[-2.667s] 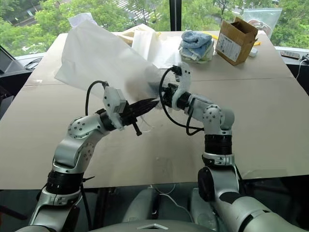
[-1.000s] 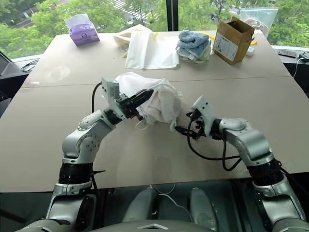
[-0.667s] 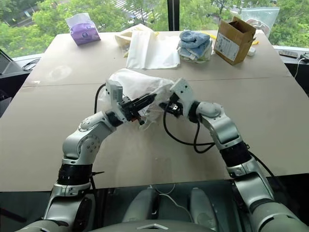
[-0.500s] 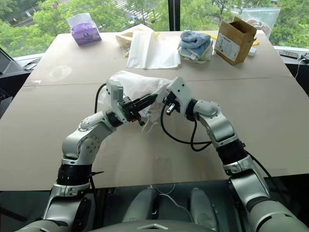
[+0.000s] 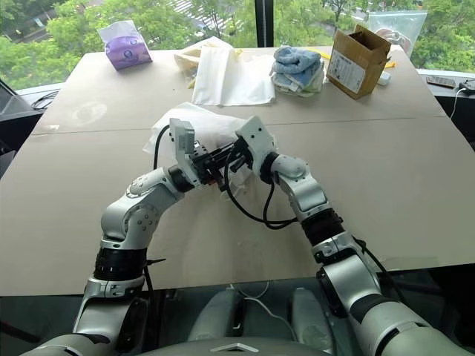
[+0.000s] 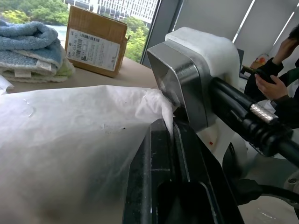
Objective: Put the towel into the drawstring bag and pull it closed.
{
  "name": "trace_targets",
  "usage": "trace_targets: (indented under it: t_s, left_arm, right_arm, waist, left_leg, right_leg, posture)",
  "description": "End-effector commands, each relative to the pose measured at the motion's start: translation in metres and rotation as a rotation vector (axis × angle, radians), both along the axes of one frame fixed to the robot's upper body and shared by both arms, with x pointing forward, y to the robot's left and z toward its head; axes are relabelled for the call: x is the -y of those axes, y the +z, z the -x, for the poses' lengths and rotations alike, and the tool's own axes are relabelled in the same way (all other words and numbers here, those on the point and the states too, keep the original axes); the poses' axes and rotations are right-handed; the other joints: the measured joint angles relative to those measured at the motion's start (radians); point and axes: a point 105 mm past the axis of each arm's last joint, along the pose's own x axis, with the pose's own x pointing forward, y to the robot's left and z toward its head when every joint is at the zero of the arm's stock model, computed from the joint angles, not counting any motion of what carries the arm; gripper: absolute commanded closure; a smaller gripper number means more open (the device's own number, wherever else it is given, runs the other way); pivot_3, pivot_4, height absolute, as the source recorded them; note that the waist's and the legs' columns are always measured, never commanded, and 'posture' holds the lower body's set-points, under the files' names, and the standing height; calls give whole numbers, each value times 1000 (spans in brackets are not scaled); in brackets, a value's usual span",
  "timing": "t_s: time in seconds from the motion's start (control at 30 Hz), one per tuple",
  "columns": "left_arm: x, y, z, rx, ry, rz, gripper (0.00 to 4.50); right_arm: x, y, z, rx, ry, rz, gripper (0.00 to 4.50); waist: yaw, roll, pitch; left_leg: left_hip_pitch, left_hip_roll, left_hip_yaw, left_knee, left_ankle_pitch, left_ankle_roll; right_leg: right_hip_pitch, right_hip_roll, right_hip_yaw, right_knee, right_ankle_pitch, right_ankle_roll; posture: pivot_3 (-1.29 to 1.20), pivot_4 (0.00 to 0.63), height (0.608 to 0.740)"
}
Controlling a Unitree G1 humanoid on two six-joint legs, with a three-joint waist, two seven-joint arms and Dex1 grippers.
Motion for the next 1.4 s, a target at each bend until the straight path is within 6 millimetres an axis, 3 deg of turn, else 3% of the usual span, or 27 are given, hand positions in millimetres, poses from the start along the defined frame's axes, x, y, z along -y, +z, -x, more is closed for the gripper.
trace_targets:
  t_s: [0.03, 0.17, 0.47, 0.57, 0.73, 0.93, 1.23, 1.4]
  left_arm:
    - [-1, 12, 1, 42, -9, 21, 4500]
    - [-13, 17, -8, 55, 46, 27, 4500]
    - [-41, 38, -20, 88, 139, 78, 4500]
    - [-48, 40, -18, 89, 150, 75, 4500]
    - [-50, 40, -17, 87, 148, 72, 4500]
    - [-55, 39, -15, 85, 154, 60, 4500]
    - [-63, 37, -13, 82, 159, 35, 4500]
    - [-63, 36, -11, 84, 160, 24, 4500]
  right_arm:
    - [4, 19, 8, 35, 32, -72, 2339]
    - [20, 15, 19, -1, 24, -104, 608]
    - [67, 7, 44, -54, 14, -111, 608]
    - [86, 6, 37, -46, -54, -96, 608]
    - [113, 1, 1, 18, -274, 6, 608]
    - [104, -15, -23, 159, -267, 287, 608]
    - [71, -5, -40, 213, -156, 219, 608]
    - [63, 0, -44, 220, -141, 161, 608]
  waist:
    - [0, 0, 0]
    - [0, 0, 0]
    - [1, 0, 0]
    - [-1, 0, 0]
    - [-2, 0, 0]
    - [-7, 0, 0]
    - [-8, 0, 0]
    - [-8, 0, 0]
  left_leg:
    - [0, 0, 0, 0, 0, 0]
    - [0, 0, 0, 0, 0, 0]
    - [0, 0, 0, 0, 0, 0]
    - [0, 0, 0, 0, 0, 0]
    - [0, 0, 1, 0, 0, 0]
    - [0, 0, 1, -1, 0, 0]
    - [1, 0, 2, -1, 0, 0]
    - [1, 0, 1, -1, 0, 0]
  right_leg:
    - [0, 0, 0, 0, 0, 0]
    - [0, 0, 0, 0, 0, 0]
    - [0, 0, 0, 0, 0, 0]
    - [0, 0, 1, 0, 0, 0]
    - [0, 0, 1, 0, 0, 0]
    - [0, 0, 1, 0, 0, 0]
    - [0, 0, 1, 0, 0, 0]
    - [0, 0, 1, 0, 0, 0]
  posture:
    - [0, 150, 740]
    - [0, 150, 740]
    - [0, 150, 740]
    - [0, 150, 740]
    - [0, 150, 740]
    - [0, 150, 740]
    - [0, 150, 740]
    - [0, 150, 740]
